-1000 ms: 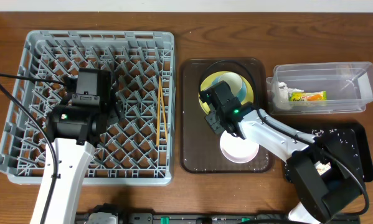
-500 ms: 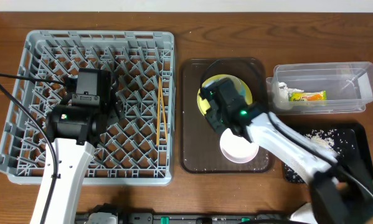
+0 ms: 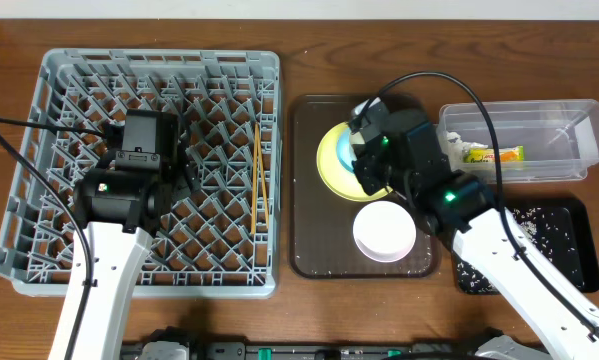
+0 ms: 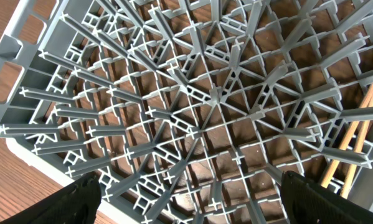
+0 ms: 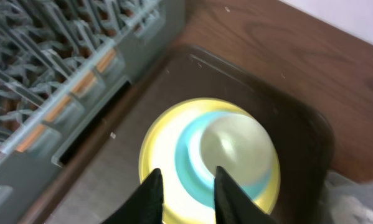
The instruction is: Sort waste into correct bins and load items into the dishwasher rack
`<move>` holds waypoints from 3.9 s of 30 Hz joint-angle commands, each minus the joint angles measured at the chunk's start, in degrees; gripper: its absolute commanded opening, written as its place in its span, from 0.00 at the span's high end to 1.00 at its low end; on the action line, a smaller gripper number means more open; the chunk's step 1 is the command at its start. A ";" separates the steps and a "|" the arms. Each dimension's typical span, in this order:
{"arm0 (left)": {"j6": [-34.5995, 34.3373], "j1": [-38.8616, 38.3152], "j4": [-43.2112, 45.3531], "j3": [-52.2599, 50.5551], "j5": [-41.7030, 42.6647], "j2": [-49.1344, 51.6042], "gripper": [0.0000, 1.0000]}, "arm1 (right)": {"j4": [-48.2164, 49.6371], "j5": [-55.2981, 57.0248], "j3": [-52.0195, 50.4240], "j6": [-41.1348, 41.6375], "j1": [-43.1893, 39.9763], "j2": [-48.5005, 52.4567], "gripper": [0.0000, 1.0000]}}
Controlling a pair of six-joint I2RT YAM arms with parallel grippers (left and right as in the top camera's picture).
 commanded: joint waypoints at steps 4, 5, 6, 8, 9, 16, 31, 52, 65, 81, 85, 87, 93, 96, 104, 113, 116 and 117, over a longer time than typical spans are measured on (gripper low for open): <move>-0.33 0.24 -0.31 -0.31 -1.16 0.11 0.07 | -0.31 0.11 0.74 0.15 -0.37 2.25 0.79; -0.33 0.24 -0.31 -0.31 -1.16 0.13 0.07 | -0.33 0.26 0.72 0.15 -0.35 2.75 0.79; -0.33 0.24 -0.31 -0.31 -1.16 0.11 0.07 | -0.33 0.37 0.72 0.17 -0.33 3.41 0.79; -0.33 0.24 -0.31 -0.31 -1.16 0.11 0.07 | -0.39 0.37 0.72 0.17 -0.31 4.74 0.80; -0.33 0.24 -0.31 -0.31 -1.16 0.13 0.07 | -0.37 0.39 0.72 0.17 -0.33 5.55 0.81; -0.33 0.24 -0.31 -0.31 -1.16 0.11 0.07 | 0.37 1.90 0.72 -0.44 -0.52 10.23 0.81; -0.33 0.24 -0.31 -0.31 -1.16 0.11 0.07 | 3.87 1.95 0.72 -3.45 -0.52 16.13 0.75; -0.33 0.24 -0.31 -0.31 -1.16 0.11 0.07 | 6.64 3.89 0.68 -3.45 -0.55 17.14 0.64; -0.33 0.24 -0.31 -0.31 -1.16 0.11 0.07 | 6.84 7.50 0.57 -3.43 -0.52 20.24 0.73; -0.33 0.24 -0.31 -0.31 -1.16 0.11 0.07 | 6.43 7.50 0.59 -3.21 -0.31 19.34 0.81; -0.33 0.24 -0.31 -0.31 -1.16 0.13 0.07 | 6.43 7.50 0.59 -3.21 -0.31 19.34 0.83; -0.33 0.24 -0.31 -0.31 -1.16 0.13 0.07 | 6.43 7.50 0.59 -3.21 -0.28 19.34 0.83; -0.33 0.24 -0.31 -0.31 -1.16 0.11 0.07 | 6.40 7.50 0.59 -3.21 -0.15 19.34 0.83; -0.33 0.24 -0.31 -0.31 -1.16 0.11 0.07 | 6.40 7.52 0.59 -3.21 -0.15 19.34 0.83; -0.33 0.24 -0.31 -0.31 -1.16 0.11 0.07 | 6.43 7.50 0.61 -3.19 -0.15 19.08 0.76; -0.33 0.24 -0.31 -0.31 -1.16 0.11 0.07 | 4.98 7.52 0.61 1.20 -0.15 10.54 0.63; -0.33 0.24 -0.31 -0.31 -1.16 0.11 0.07 | 3.08 9.73 0.61 1.46 -0.48 5.92 0.57; -0.33 0.24 -0.31 -0.31 -1.16 0.11 0.07 | 2.36 11.91 0.61 2.38 -0.68 4.50 0.56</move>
